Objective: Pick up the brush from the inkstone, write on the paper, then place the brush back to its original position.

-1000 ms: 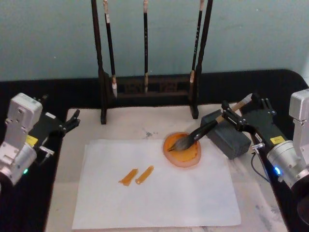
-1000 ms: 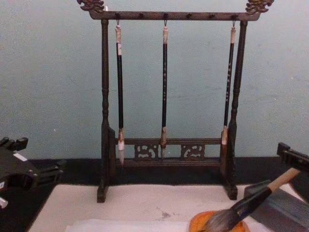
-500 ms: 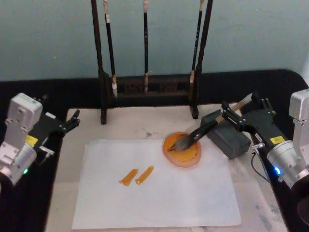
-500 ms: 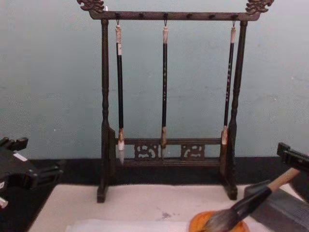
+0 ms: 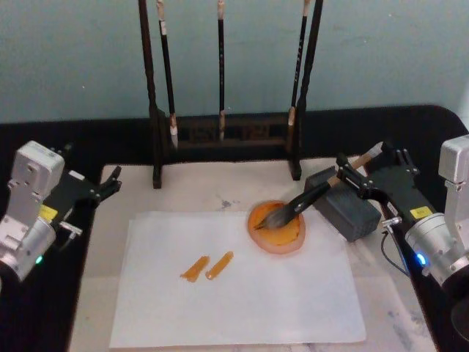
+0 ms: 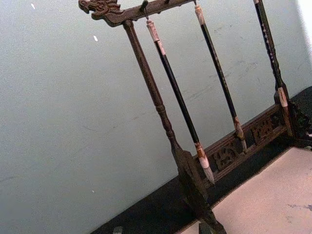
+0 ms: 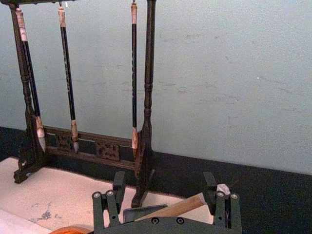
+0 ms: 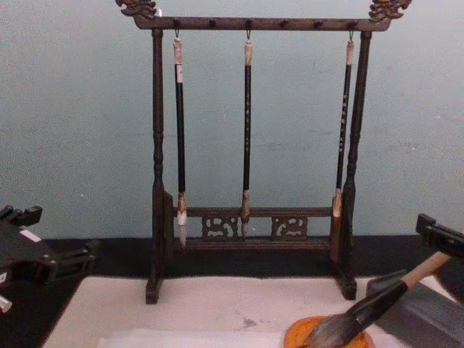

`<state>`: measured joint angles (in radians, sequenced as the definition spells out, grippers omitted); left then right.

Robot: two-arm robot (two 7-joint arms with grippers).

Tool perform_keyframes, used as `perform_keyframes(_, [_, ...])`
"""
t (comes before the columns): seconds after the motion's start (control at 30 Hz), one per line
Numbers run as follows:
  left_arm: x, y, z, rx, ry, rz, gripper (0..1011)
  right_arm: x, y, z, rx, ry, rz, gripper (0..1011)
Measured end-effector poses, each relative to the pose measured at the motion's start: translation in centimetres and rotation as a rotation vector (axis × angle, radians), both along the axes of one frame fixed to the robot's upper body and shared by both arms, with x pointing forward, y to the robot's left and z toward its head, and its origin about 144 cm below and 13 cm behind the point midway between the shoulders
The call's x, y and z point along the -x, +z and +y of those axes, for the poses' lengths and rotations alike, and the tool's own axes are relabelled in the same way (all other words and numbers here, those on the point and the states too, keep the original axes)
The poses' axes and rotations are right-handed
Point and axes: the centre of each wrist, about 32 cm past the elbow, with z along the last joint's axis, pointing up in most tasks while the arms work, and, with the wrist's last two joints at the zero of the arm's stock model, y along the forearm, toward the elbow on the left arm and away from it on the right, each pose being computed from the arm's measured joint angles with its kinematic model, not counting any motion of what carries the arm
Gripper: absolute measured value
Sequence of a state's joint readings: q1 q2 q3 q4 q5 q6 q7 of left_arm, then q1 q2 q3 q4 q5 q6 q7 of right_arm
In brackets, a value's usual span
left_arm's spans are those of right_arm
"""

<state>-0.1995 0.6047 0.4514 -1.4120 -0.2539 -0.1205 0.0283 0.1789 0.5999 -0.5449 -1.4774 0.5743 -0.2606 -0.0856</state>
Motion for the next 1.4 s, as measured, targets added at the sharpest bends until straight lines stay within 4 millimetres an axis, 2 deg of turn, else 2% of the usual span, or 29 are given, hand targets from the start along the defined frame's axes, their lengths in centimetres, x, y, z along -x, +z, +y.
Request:
perform_keyframes(1.03, [0.0, 0.0, 0.0, 0.0, 0.0, 0.0, 1009, 0.01, 0.05, -0.04, -0.006, 0.002, 0.001, 1000])
perform_keyframes(1.4, [0.0, 0.0, 0.0, 0.0, 0.0, 0.0, 1010, 0.96, 0.78, -0.69, -0.185, 0.041, 0.068, 1000])
